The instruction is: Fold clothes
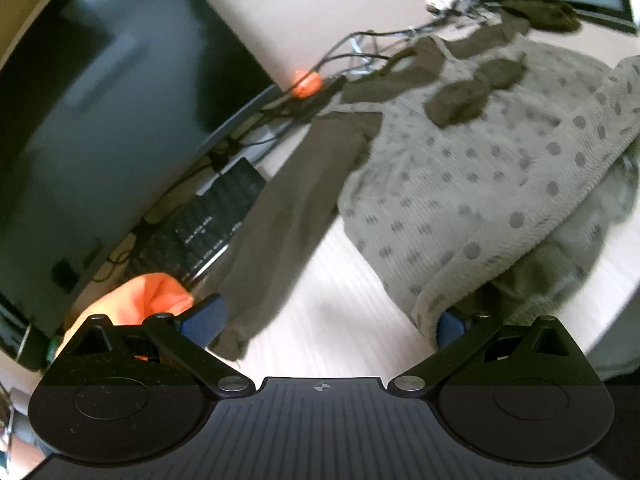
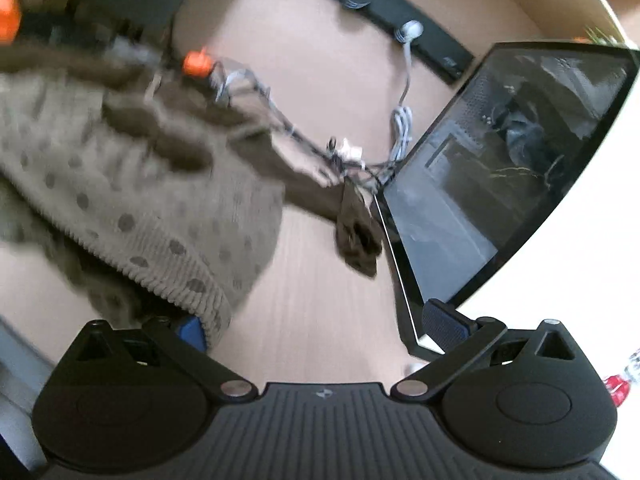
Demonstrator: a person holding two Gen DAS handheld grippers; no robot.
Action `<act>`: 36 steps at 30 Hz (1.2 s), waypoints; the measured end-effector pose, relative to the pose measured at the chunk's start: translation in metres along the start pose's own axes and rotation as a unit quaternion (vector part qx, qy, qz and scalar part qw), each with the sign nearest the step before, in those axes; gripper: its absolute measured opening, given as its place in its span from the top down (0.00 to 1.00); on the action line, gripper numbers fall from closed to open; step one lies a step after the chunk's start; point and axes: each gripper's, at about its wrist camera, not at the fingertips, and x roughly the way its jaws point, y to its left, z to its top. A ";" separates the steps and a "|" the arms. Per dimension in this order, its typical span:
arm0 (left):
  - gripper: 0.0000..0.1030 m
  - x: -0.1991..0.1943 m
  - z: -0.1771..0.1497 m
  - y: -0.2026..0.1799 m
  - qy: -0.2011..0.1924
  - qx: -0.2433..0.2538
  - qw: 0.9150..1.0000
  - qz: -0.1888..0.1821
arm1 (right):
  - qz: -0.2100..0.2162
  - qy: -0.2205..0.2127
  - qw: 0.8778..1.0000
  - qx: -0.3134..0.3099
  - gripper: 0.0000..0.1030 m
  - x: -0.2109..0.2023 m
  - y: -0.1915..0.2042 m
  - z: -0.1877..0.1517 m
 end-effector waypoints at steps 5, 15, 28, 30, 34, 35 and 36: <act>0.00 -0.006 -0.013 -0.004 -0.003 0.043 0.999 0.014 | -0.021 0.000 1.000 -0.011 0.00 -0.004 0.001 -0.003; 0.00 -0.064 -0.005 0.039 -0.078 0.056 0.992 0.085 | -0.063 -0.048 0.996 -0.038 0.00 -0.050 -0.044 -0.001; 0.00 -0.068 -0.065 0.024 0.029 0.023 0.986 -0.164 | 0.047 0.079 0.988 0.122 0.00 -0.063 -0.077 -0.049; 0.00 -0.074 -0.055 0.032 0.012 -0.027 0.974 -0.226 | 0.117 0.067 0.970 0.204 0.00 -0.052 -0.093 -0.034; 0.00 -0.031 -0.008 0.028 0.014 -0.116 0.968 -0.223 | 0.223 0.033 0.937 0.268 0.00 -0.006 -0.092 0.008; 0.00 -0.021 0.004 0.027 0.015 -0.138 0.965 -0.222 | 0.246 0.030 0.928 0.279 0.00 0.014 -0.087 0.023; 0.00 -0.010 0.016 0.026 0.015 -0.160 0.962 -0.221 | 0.270 0.027 0.919 0.286 0.00 0.034 -0.080 0.036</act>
